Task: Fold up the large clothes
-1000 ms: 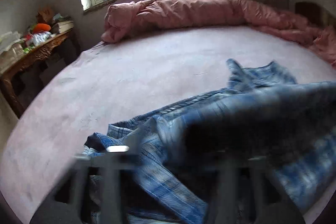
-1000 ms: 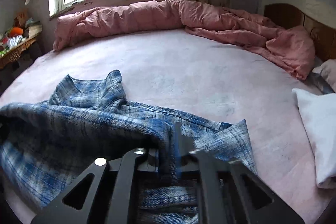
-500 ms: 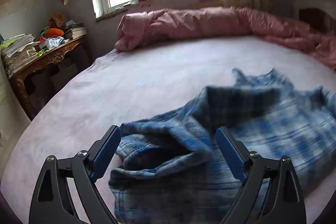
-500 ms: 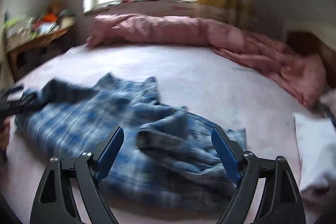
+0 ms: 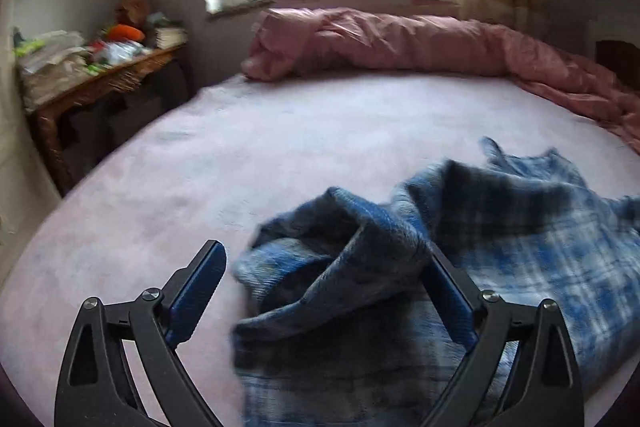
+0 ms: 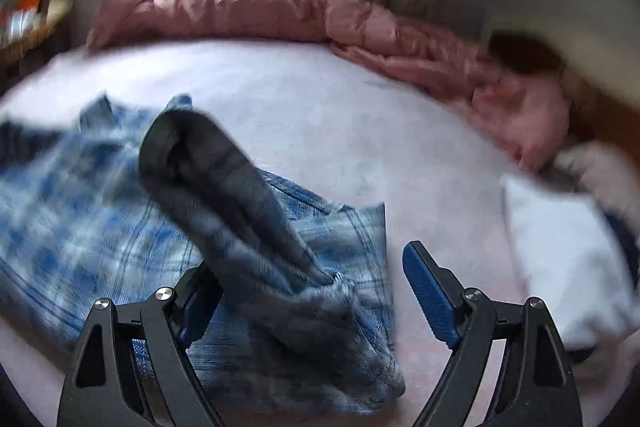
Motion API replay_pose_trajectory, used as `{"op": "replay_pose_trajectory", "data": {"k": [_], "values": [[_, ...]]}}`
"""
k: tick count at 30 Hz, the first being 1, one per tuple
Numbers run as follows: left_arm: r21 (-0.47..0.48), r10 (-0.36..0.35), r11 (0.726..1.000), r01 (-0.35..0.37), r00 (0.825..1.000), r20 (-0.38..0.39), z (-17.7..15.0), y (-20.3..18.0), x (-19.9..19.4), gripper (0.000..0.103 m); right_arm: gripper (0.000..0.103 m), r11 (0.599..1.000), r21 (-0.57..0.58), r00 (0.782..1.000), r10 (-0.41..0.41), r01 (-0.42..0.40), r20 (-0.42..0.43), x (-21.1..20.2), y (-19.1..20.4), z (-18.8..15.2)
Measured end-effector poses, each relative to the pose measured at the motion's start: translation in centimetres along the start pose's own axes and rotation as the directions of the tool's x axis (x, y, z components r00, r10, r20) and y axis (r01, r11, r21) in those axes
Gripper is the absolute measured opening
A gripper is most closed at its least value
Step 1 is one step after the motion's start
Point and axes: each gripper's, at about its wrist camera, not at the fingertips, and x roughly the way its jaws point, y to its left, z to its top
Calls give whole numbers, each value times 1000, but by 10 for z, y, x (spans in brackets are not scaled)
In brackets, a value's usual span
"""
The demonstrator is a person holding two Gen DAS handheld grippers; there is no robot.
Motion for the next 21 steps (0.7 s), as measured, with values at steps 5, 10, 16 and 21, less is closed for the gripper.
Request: {"op": "replay_pose_trajectory", "data": {"k": [5, 10, 16, 21], "values": [[34, -79, 996, 82, 995, -68, -5, -10, 17, 8, 17, 992, 83, 995, 95, -95, 5, 7, -14, -1], [-99, -100, 990, 104, 994, 48, 0, 17, -12, 4, 14, 1000, 23, 990, -14, 11, 139, 0, -12, 9], [-141, -92, 986, 85, 995, -38, -3, 26, 0, 5, 14, 997, 74, 996, 23, -29, 84, 17, -17, 19], [-68, -42, 997, 36, 996, -79, -7, 8, 15, 7, 14, 994, 110, 1000, 27, -28, 11, 38, -22, 13]]}}
